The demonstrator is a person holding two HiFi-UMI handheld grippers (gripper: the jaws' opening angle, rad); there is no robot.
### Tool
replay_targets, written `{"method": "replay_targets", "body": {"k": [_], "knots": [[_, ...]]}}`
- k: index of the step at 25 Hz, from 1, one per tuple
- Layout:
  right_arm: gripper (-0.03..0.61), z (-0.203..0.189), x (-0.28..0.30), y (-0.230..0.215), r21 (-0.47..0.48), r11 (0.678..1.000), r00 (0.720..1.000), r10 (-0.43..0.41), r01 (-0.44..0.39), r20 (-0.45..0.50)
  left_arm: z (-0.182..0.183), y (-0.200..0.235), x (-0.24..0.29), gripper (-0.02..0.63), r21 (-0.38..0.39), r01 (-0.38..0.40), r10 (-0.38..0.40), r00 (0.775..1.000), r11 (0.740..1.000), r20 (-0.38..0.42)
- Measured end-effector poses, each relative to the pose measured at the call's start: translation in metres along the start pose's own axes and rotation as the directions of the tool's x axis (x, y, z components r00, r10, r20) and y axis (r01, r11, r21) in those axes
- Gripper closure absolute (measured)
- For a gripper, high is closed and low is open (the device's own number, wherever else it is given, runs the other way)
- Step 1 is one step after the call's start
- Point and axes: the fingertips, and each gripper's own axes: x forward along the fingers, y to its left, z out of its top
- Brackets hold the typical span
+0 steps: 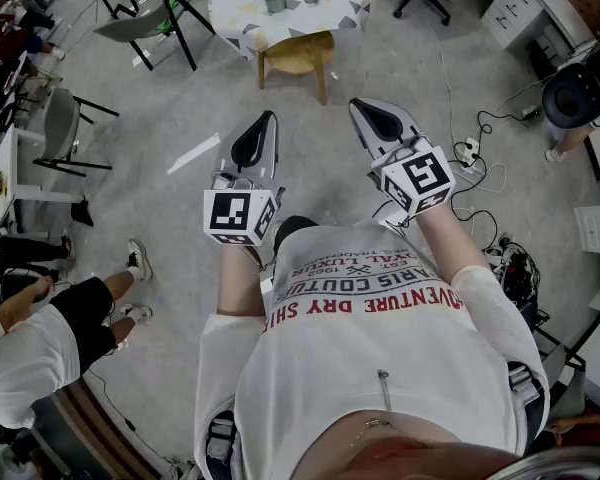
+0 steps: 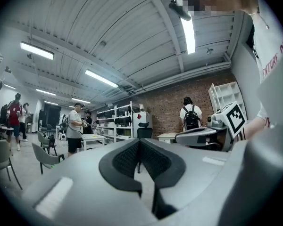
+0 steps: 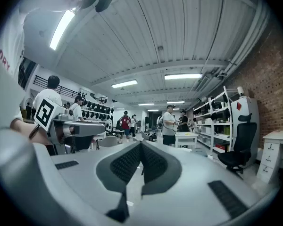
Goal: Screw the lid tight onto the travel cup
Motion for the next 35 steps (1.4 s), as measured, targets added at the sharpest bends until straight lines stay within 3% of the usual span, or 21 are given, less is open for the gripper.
{"method": "replay_targets", "body": {"k": [15, 21, 22, 24, 25, 35], "knots": [[0.569, -0.018, 0.000, -0.019, 0.032, 0.999, 1.000, -0.016, 0.017, -0.023, -0.020, -0.005, 0.017, 0.601, -0.020, 0.010, -0.010, 0.999, 1.000, -0.036], [0.565, -0.038, 0.007, -0.035, 0.056, 0.998, 0.995, -0.010, 0.016, -0.096, -0.041, -0.003, 0.033, 0.595, -0.054, 0.010, -0.015, 0.995, 0.998, -0.094], [0.534, -0.043, 0.010, -0.037, 0.063, 0.998, 0.993, -0.001, 0.008, -0.115, -0.046, -0.001, 0.035, 0.572, -0.061, 0.005, -0.011, 0.994, 0.998, -0.105], [0.405, -0.053, 0.016, -0.042, 0.078, 0.997, 0.988, 0.011, 0.001, -0.151, -0.055, 0.005, 0.041, 0.427, -0.080, -0.007, -0.003, 0.992, 0.997, -0.124], [0.385, -0.057, 0.019, -0.046, 0.082, 0.997, 0.986, 0.013, 0.001, -0.166, -0.060, 0.010, 0.044, 0.384, -0.087, -0.015, 0.003, 0.991, 0.996, -0.133], [0.385, -0.083, 0.115, -0.104, 0.081, 0.996, 0.965, -0.001, 0.023, -0.263, -0.097, 0.107, 0.119, 0.382, -0.139, -0.063, 0.039, 0.984, 0.988, -0.172]]}}
